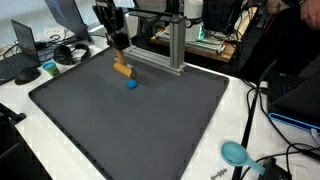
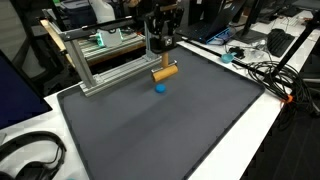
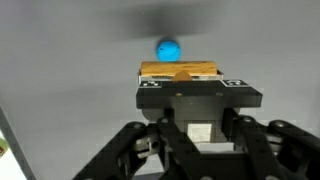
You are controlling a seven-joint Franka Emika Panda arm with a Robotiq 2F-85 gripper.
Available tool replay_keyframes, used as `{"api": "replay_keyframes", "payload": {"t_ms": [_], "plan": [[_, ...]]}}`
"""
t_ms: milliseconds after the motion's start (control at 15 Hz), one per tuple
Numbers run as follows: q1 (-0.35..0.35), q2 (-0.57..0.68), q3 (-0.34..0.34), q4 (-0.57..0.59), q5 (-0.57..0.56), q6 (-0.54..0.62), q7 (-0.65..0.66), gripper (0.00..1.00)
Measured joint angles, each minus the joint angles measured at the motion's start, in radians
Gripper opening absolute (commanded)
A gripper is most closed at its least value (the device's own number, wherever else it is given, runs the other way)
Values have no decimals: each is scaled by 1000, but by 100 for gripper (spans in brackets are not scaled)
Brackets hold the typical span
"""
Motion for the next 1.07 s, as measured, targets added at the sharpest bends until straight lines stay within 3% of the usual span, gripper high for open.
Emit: {"api": "replay_keyframes", "payload": {"t_ms": [467, 1067], "plan": [[-10, 71, -4, -36, 0, 80, -9, 22], [-10, 104, -2, -38, 0, 86, -10, 22]]}}
